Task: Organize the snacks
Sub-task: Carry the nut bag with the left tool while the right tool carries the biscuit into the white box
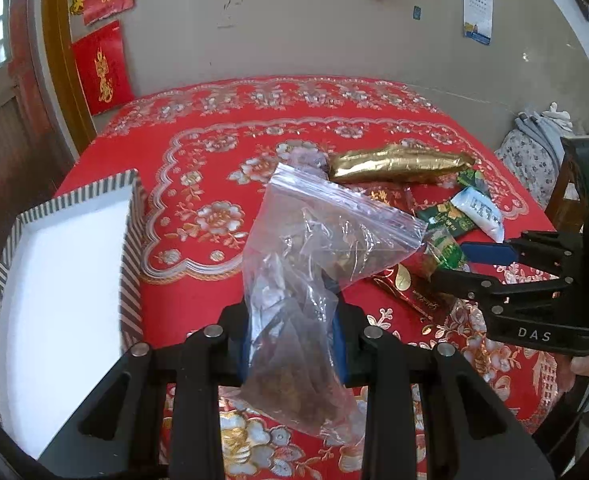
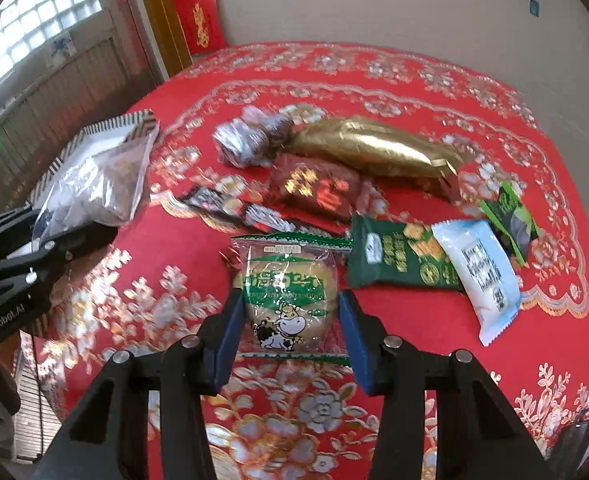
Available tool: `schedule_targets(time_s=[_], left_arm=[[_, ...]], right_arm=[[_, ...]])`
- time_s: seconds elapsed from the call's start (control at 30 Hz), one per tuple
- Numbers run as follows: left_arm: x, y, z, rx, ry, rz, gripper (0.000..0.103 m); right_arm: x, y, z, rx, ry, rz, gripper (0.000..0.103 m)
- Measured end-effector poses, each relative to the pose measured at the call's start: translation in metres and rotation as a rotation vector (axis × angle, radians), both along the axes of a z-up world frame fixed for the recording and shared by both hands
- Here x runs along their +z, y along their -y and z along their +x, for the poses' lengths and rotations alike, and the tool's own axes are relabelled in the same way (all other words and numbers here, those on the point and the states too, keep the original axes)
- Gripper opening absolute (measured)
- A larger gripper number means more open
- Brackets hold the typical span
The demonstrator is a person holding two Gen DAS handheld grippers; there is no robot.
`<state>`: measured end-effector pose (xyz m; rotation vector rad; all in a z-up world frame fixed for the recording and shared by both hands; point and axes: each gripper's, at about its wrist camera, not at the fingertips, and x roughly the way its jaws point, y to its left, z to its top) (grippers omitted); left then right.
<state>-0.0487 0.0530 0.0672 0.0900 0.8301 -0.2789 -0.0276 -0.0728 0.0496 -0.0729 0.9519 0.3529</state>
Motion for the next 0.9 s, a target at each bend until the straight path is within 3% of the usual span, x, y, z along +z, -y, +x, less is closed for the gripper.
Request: schedule_targets(time_s=[0.43, 0.9], left_arm=[[0.028, -0.073, -0.002, 0.141, 0.065, 0.072, 0.033], [0.016, -0.177, 0.044, 0.343, -0.001, 0.138, 0.033]], right_arm=[[0.031, -0.086, 0.010, 0.167, 0.059, 0.049, 0.047], [0.028, -0.156, 0.058, 0.284, 0.030, 0.082, 0.047]])
